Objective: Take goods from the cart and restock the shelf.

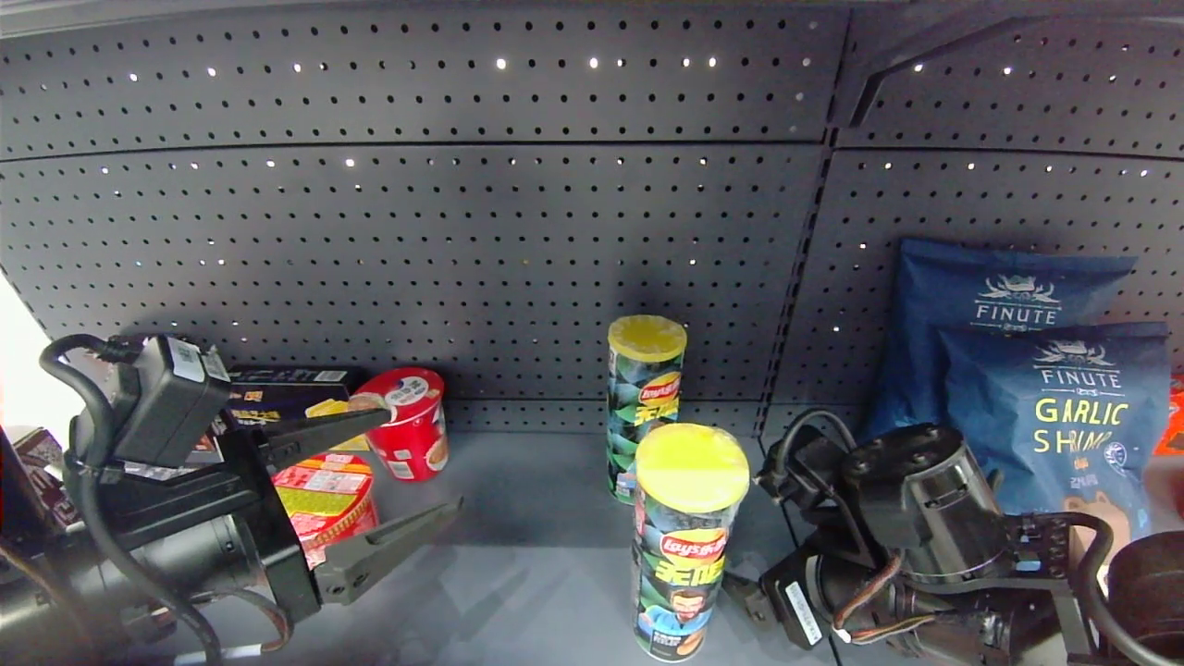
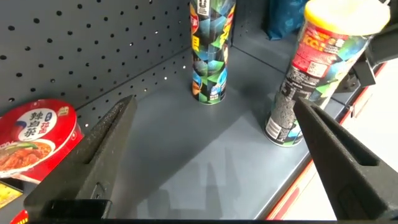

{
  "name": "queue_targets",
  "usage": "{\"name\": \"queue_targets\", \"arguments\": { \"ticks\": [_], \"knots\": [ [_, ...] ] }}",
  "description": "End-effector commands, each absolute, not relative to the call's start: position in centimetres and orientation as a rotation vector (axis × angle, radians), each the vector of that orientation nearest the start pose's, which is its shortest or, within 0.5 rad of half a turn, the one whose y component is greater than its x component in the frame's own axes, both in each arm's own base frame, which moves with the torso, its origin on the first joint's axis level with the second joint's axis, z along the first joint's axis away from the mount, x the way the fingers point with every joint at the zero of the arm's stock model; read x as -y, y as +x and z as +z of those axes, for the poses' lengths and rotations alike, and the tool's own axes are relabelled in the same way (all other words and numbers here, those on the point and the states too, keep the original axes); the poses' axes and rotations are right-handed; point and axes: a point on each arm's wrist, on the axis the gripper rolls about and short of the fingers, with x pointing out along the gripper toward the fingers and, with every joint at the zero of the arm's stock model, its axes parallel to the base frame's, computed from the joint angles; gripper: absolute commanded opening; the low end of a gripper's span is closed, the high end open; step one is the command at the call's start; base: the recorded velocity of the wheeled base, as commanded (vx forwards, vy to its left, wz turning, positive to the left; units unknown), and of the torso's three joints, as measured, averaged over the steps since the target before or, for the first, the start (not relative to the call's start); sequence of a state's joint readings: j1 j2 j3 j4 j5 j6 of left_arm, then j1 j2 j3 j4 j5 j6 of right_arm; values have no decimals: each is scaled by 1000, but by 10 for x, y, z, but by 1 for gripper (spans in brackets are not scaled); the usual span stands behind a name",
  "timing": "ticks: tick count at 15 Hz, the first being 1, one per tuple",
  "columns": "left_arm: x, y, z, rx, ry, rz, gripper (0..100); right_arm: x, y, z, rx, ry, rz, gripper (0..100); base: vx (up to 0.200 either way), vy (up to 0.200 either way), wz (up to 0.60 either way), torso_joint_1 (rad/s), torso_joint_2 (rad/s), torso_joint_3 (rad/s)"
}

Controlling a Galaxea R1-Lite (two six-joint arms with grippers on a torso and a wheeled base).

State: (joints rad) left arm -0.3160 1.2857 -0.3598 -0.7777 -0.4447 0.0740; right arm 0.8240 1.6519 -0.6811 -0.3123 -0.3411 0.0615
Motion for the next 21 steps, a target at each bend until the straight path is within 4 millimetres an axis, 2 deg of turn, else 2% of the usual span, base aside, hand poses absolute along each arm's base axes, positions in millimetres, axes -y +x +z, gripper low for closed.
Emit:
{"name": "queue_targets", "arguments": {
  "ticks": [1, 21],
  "knots": [
    [65, 168, 178, -126, 60, -763, 100, -193, 186, 136, -564, -307, 455, 100, 0, 0, 0, 0, 0, 0],
    [64, 165, 172, -146, 58, -765, 100, -205, 188, 131, -576, -318, 479, 100, 0, 0, 0, 0, 0, 0]
  ]
}}
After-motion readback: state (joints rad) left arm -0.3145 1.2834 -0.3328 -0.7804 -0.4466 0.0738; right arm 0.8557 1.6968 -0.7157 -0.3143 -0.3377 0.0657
